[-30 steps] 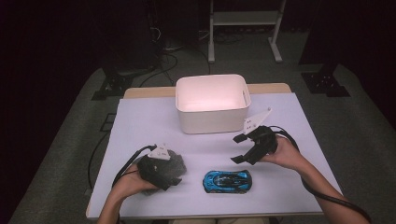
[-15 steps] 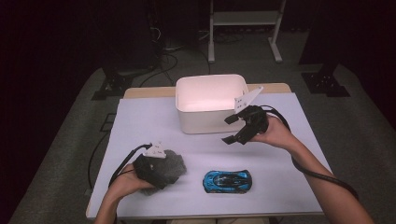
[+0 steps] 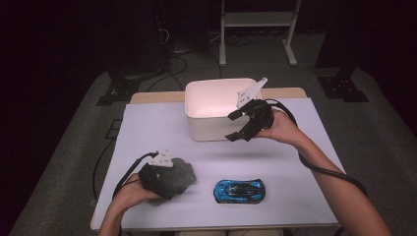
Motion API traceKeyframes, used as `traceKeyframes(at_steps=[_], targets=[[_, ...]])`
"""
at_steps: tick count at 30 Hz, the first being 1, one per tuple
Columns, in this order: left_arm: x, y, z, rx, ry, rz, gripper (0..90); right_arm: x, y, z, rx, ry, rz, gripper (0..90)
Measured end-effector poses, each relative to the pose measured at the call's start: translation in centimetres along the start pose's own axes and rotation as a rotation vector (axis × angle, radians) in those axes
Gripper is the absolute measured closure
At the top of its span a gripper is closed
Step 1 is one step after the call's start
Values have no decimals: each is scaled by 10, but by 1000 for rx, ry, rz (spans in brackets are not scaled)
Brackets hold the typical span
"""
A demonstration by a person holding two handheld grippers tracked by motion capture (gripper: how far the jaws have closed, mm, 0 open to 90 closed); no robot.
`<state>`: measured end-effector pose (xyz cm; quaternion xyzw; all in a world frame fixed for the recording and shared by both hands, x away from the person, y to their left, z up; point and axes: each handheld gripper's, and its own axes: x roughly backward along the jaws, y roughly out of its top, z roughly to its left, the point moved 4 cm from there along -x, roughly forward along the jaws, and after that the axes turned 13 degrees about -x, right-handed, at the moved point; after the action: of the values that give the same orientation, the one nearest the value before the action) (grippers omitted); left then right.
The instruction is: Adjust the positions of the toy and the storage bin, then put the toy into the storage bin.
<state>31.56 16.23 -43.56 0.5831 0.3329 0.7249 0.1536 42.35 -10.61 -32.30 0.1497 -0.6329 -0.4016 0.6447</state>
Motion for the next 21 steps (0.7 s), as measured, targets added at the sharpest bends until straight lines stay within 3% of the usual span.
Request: traceKeyframes(at_steps=[8, 15, 18, 21], targets=[[1, 2, -2, -11, -6, -4, 104, -8, 13, -12, 11, -24, 43, 183], [4, 1, 0, -6, -1, -10, 104, -23, 20, -36, -7, -38, 85, 206], [4, 1, 1, -1, -3, -13, 104, -28, 19, -46, -19, -39, 94, 257], [6, 0, 1, -4, -1, -14, 104, -31, 18, -50, -9, -44, 93, 373]])
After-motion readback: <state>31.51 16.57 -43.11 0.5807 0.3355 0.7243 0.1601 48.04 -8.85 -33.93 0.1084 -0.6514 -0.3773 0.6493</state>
